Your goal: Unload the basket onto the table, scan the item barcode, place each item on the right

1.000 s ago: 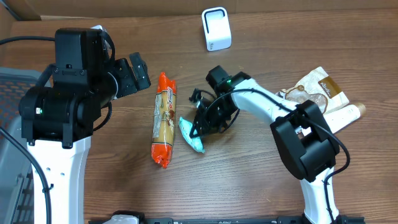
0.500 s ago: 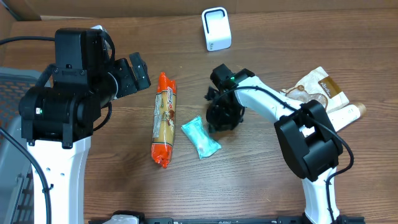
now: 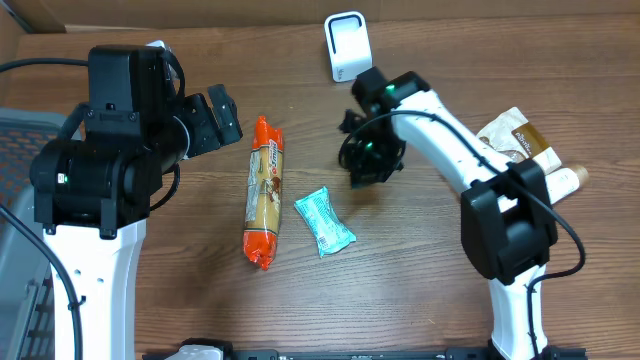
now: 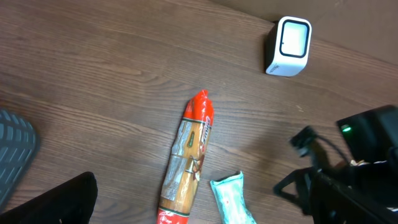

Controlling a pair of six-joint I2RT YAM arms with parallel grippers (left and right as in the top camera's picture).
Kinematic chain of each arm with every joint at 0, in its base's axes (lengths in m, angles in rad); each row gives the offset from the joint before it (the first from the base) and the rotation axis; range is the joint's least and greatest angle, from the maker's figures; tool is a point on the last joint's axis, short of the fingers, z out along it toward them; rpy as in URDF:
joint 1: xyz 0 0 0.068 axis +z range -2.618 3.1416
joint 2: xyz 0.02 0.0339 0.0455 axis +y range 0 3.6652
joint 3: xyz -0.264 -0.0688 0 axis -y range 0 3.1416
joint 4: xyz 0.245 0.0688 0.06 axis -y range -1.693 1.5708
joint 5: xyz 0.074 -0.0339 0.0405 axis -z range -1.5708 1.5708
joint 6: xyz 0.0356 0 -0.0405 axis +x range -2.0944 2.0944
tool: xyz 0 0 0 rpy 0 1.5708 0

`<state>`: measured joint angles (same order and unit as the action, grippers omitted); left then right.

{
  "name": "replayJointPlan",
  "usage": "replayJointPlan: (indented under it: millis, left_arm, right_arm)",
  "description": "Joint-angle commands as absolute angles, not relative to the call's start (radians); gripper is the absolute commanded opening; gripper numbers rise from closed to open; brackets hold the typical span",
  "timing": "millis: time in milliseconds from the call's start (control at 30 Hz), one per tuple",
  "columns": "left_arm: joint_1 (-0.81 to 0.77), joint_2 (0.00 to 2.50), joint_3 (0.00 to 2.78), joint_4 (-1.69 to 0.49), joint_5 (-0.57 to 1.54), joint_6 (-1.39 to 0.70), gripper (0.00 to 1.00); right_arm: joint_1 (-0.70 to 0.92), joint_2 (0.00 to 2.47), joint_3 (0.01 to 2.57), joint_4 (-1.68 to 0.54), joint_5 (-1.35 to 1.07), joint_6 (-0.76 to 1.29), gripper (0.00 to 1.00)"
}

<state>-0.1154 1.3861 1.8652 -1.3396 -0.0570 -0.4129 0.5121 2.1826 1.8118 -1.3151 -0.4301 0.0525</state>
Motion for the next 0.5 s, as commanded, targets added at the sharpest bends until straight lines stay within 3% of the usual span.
replayJointPlan:
  millis: [0,200,467]
  left_arm:
    - [-0.112,1.388,1.881,-1.338,-0.062,-0.419,1.0]
    - [-0.112,1.388,1.881,-1.338,-0.062,-0.419,0.99]
    - [-0.112,1.388,1.881,-1.338,-0.062,-0.419,1.0]
  right_arm:
    - [0.604,2.177,1.817,-1.306,-0.49,0.059,0.04]
    - [0.714,2.177,1.738,-1.184,-0.29,0.262,0.04]
    - [0.745,2.177,1.575,-0.967,-0.071,0.398,0.04]
